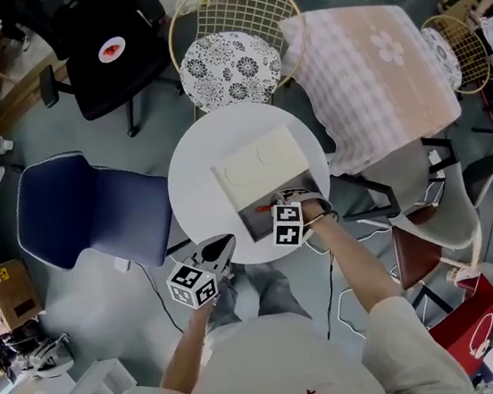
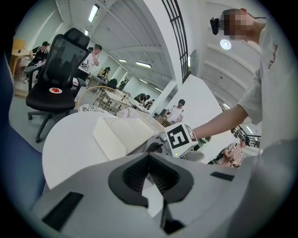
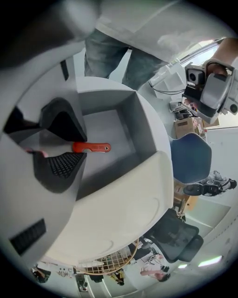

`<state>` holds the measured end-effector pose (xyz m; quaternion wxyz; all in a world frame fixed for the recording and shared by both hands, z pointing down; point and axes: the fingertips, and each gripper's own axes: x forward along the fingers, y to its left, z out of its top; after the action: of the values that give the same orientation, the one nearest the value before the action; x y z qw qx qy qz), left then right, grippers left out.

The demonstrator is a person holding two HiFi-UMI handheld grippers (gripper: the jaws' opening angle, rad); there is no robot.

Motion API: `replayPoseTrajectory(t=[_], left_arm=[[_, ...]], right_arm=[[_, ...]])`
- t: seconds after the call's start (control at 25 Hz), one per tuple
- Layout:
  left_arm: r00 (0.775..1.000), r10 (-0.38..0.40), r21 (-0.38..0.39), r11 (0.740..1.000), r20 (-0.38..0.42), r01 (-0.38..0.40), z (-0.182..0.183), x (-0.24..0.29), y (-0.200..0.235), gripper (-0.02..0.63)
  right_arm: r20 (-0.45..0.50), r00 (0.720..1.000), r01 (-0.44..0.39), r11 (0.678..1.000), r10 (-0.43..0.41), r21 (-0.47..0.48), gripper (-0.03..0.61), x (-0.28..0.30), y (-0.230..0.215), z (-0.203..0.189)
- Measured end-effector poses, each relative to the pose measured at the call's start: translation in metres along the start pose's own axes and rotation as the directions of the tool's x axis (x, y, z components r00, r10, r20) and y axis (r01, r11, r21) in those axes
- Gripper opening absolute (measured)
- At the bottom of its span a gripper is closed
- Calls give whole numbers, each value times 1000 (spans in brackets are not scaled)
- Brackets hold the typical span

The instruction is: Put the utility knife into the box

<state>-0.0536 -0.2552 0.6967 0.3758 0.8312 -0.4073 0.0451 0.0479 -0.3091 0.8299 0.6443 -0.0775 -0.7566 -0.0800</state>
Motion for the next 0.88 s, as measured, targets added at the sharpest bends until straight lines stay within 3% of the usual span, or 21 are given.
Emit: replayPoseTrajectory(t=[0.28, 0.6, 0.72, 0.88], left_arm=[[1000, -2, 10, 1000, 6, 2, 5, -1, 5, 11], [1000, -10, 15, 1000, 6, 10, 5, -2, 4, 11], [1000, -15, 18, 1000, 8, 15, 5, -2, 4, 11], [1000, -26, 25, 999, 13, 26, 7, -2, 1, 11]], right_arm=[[-37, 999, -21, 999, 19, -50, 83, 4, 2, 2], [-33, 999, 1, 999, -2, -41, 93, 2, 1, 0], [-30, 1000, -10, 1000, 9, -25, 175, -3, -2, 1], [-15, 1000, -8, 1000, 7, -4, 178, -10, -1, 0]])
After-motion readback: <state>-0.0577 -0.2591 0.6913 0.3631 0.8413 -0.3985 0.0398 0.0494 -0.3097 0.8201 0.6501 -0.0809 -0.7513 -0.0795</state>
